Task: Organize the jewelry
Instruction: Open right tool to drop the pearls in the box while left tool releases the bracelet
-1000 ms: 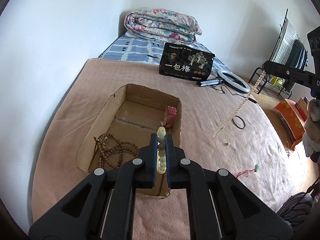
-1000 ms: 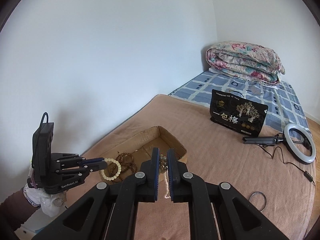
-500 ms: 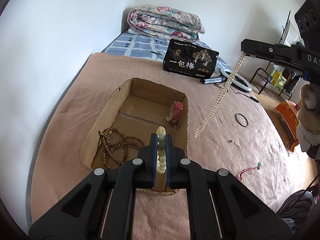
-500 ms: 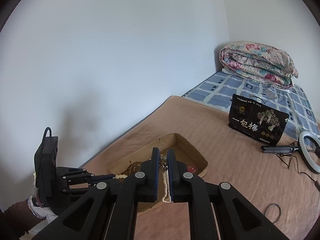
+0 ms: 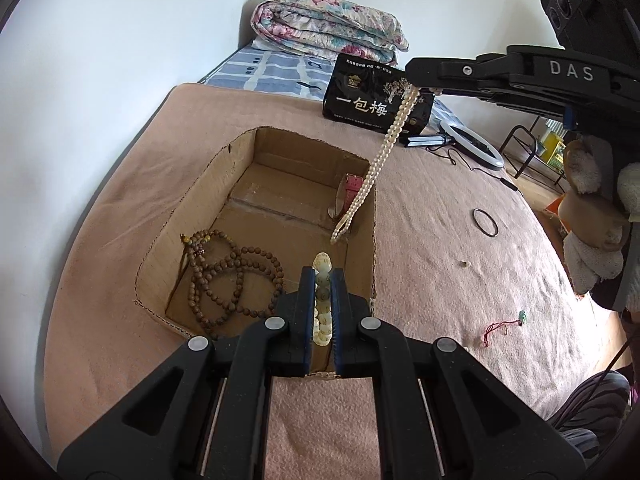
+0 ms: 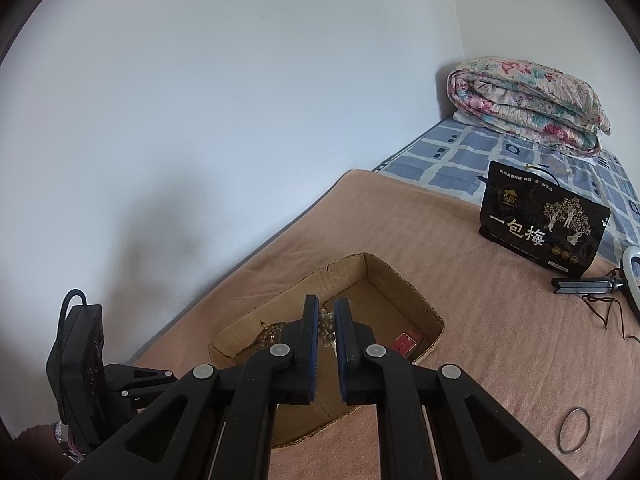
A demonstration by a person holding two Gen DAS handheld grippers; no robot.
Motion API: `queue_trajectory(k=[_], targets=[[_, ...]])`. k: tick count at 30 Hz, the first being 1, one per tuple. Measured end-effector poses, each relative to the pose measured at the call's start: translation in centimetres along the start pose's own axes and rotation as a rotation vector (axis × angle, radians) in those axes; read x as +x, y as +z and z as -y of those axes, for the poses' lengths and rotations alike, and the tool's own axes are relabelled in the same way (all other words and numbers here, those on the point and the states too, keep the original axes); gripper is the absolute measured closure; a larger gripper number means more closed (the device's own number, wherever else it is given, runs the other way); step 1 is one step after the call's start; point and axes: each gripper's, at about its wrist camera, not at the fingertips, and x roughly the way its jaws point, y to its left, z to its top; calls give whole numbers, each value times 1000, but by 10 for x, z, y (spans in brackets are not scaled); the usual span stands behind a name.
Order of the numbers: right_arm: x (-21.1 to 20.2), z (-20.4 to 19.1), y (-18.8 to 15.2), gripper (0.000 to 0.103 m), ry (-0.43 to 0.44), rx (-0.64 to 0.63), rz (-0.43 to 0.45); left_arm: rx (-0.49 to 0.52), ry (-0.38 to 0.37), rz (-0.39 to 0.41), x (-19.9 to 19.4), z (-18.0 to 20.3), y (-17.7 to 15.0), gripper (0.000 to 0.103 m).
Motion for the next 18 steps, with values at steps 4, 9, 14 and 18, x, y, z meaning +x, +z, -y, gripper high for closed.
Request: queue_trajectory(k=[4, 9, 14, 18], targets=[[12, 2, -6, 98, -12, -1, -30, -2, -5, -11, 5, 0, -4, 98], [21, 4, -14, 98, -19, 5, -54, -5, -3, -18, 7, 0, -6, 98], [24, 6, -18, 97, -23, 10, -65, 3, 4, -13, 5, 1, -5, 98], [23, 6, -18, 85, -27, 3, -60, 13, 25, -3, 2, 3, -4, 98]])
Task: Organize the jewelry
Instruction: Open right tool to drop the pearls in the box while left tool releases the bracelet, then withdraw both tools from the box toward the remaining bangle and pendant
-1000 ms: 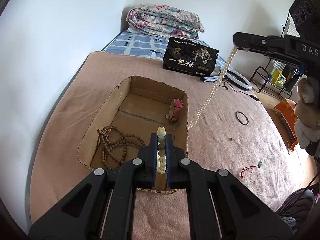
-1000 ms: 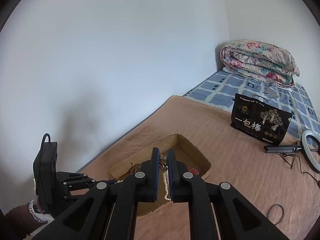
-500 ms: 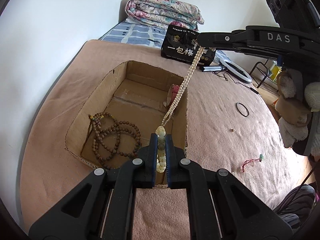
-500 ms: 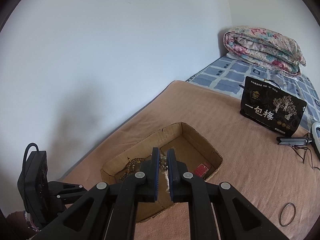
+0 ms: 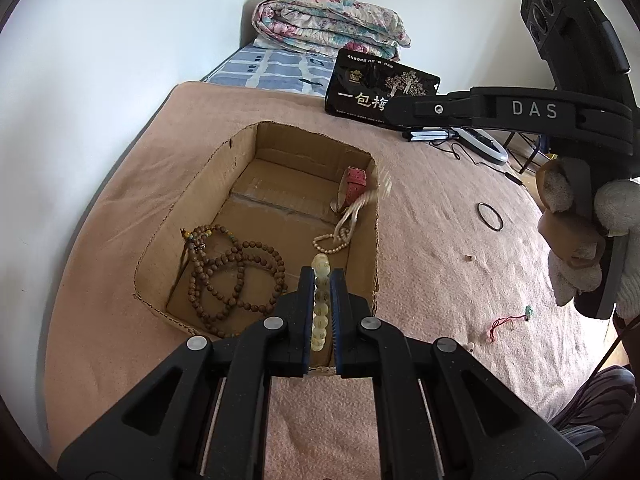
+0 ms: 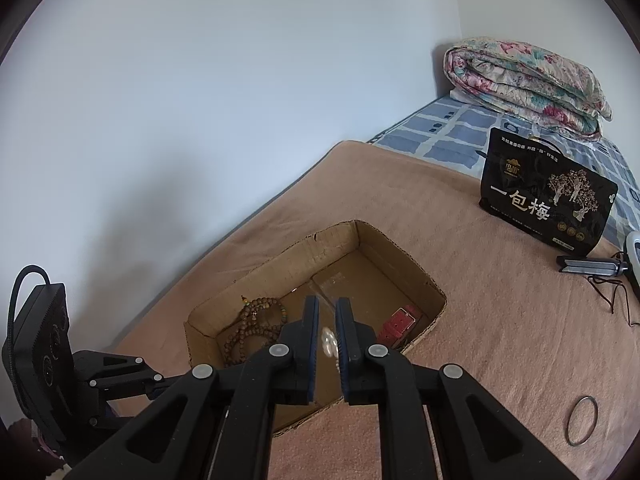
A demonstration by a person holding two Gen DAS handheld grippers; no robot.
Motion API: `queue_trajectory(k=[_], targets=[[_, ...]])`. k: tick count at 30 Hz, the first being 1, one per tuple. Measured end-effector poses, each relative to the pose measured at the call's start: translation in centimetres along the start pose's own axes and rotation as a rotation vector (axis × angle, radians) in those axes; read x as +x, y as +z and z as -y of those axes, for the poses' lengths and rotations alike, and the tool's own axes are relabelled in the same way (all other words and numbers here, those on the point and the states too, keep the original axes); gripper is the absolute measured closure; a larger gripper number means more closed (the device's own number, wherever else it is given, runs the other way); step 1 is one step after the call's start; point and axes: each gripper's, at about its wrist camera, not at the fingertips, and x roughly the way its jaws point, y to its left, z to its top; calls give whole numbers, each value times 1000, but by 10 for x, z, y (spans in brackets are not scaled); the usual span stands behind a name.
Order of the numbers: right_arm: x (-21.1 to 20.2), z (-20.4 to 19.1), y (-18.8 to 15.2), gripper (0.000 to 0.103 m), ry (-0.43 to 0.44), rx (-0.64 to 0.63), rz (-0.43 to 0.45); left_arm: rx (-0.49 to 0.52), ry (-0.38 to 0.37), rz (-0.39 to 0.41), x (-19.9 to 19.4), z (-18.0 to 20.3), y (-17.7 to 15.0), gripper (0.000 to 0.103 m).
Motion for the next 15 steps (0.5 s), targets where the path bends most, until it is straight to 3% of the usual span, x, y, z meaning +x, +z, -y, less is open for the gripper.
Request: queue_trajectory(k=[2, 4, 6, 11, 15], targets=[[-3, -1, 0, 69, -7, -3, 10, 6, 16, 5, -2, 1, 1, 94], [-7, -1, -1, 57, -17, -2, 17, 16, 35, 20, -6, 4, 2, 76], [-11, -1, -1, 33, -32, 1, 30, 25, 39, 35, -10, 7, 2, 70], [-20, 0, -4, 14, -52, 4, 51, 63, 65, 54, -18, 16, 2, 69], [-27, 3, -6, 7, -75, 16, 60, 93, 78, 68, -24, 26, 0, 69]])
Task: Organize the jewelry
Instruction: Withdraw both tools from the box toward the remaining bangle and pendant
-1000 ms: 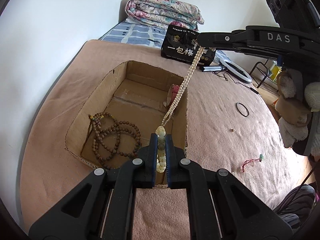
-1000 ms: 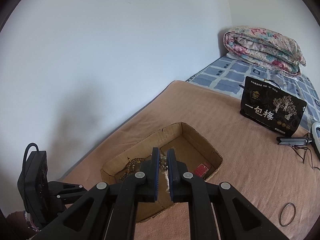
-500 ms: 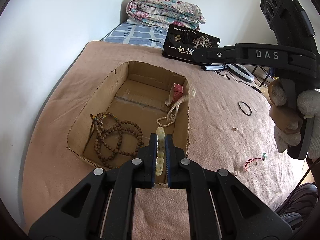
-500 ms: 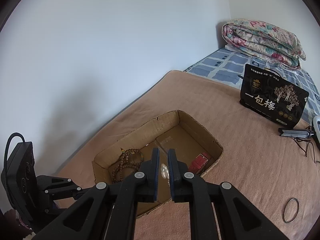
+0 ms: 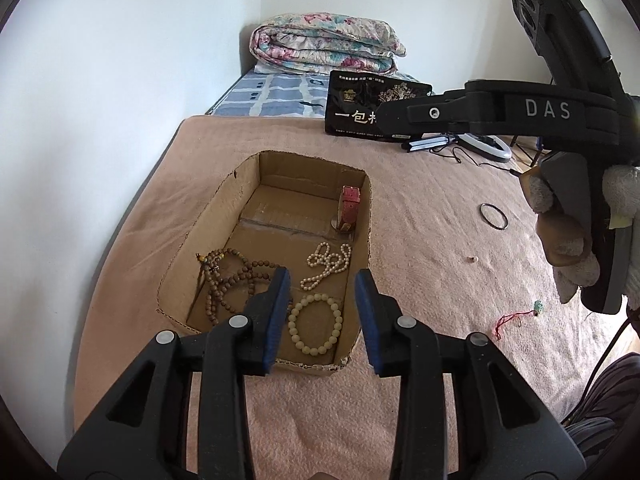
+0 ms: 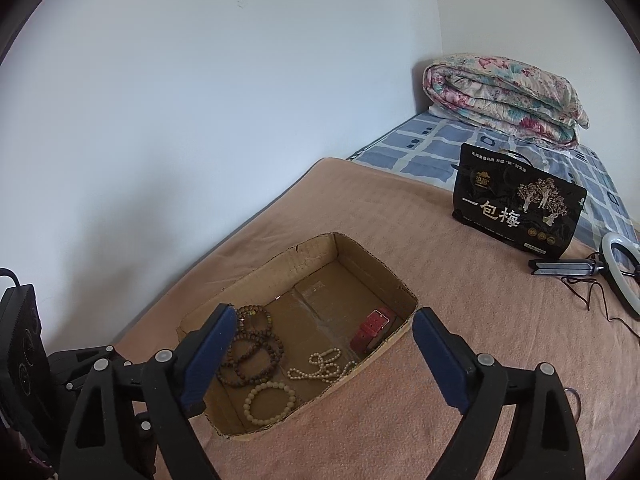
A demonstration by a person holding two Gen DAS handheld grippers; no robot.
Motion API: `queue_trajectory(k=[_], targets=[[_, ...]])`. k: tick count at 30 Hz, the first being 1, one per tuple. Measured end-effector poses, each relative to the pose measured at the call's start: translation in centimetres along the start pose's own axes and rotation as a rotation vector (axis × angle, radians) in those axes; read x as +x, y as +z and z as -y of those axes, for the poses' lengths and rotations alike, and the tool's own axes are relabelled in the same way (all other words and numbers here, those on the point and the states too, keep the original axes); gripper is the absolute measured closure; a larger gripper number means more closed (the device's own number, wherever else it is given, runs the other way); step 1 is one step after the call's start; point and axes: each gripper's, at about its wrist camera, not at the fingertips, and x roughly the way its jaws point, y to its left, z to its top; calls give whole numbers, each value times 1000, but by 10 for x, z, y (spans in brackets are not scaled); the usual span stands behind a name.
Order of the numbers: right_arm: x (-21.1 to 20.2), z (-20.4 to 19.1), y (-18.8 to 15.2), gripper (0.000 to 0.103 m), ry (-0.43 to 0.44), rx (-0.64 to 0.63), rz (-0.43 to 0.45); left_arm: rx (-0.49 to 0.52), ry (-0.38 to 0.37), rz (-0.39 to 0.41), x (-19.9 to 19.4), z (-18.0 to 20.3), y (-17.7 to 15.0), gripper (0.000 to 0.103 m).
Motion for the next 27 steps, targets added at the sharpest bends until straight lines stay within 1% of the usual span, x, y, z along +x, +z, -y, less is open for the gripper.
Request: queue_trajectory(k=[2, 3, 8, 16, 21, 22, 24, 25, 27], targets=[[-5, 2, -2, 2, -19, 6, 10, 10, 2, 4, -3, 4, 0, 69], [-7, 3, -3, 1, -28, 9, 15, 15, 3, 6, -4, 6, 0, 69], [-22, 10, -8, 0, -62, 11, 28, 38, -1, 21, -11, 16, 0, 69], [-51, 21, -18, 0, -163, -23, 64, 65, 0, 34, -20, 36, 1, 69], [-69, 36, -28, 0, -218, -5, 87, 76, -16, 45, -19, 49, -1, 69], [-72, 40, -30, 0, -233, -2, 91, 80, -23, 49, -19, 52, -2, 68], [-80, 48, -35, 0, -265, -1, 97, 88, -29, 68, -19, 57, -3, 46], [-84, 52, -38, 0, -280, -3, 100, 91, -30, 82, -19, 59, -4, 43], [-93, 61, -43, 0, -308, -6, 105, 104, -36, 86, -17, 66, -6, 42]])
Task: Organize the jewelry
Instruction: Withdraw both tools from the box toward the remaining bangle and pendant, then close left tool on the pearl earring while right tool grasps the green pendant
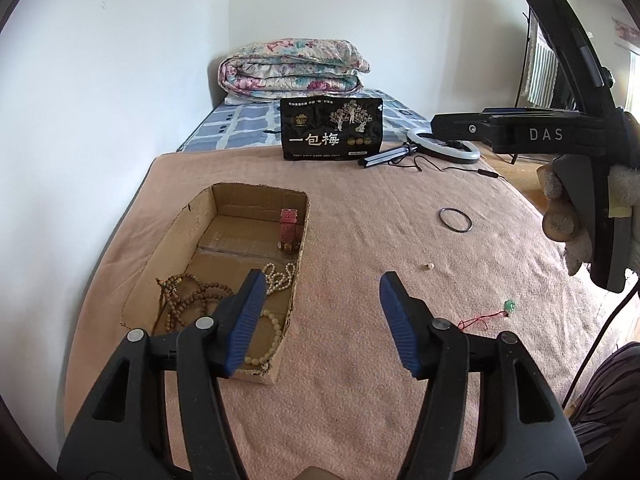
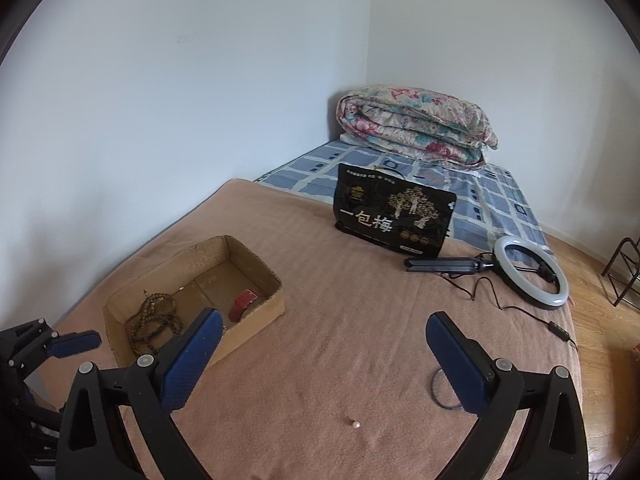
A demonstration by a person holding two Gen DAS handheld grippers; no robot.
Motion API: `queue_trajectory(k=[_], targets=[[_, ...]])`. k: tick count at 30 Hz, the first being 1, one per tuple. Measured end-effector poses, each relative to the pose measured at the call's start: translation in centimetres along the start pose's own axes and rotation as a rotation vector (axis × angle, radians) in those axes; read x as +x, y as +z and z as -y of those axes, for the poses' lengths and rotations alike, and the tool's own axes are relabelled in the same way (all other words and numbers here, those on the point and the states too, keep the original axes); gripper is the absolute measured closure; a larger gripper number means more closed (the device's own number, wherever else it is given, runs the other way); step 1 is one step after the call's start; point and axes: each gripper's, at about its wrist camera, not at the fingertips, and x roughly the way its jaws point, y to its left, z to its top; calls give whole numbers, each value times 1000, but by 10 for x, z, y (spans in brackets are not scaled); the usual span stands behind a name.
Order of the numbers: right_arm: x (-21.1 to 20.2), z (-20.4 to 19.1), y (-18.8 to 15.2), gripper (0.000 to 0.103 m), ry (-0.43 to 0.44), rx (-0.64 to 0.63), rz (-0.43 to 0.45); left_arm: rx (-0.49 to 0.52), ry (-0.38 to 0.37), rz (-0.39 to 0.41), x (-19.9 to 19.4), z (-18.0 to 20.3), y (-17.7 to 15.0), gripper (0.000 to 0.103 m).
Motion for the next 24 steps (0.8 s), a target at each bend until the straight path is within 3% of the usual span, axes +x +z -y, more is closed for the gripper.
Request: queue_trajectory(k=[10, 20, 22, 24], targets=[[-25, 74, -42, 0, -89, 54, -25, 85, -92, -71, 24, 43, -14, 42], [-39, 123, -122, 0, -143, 83, -97, 106, -179, -159, 49, 74, -38, 43], [-41, 126, -138, 0, -146, 88, -111, 96, -197, -168, 52, 77, -42, 45], [-42, 127, -153, 0, -144, 89, -121, 105, -204, -178, 55, 81, -47, 54]])
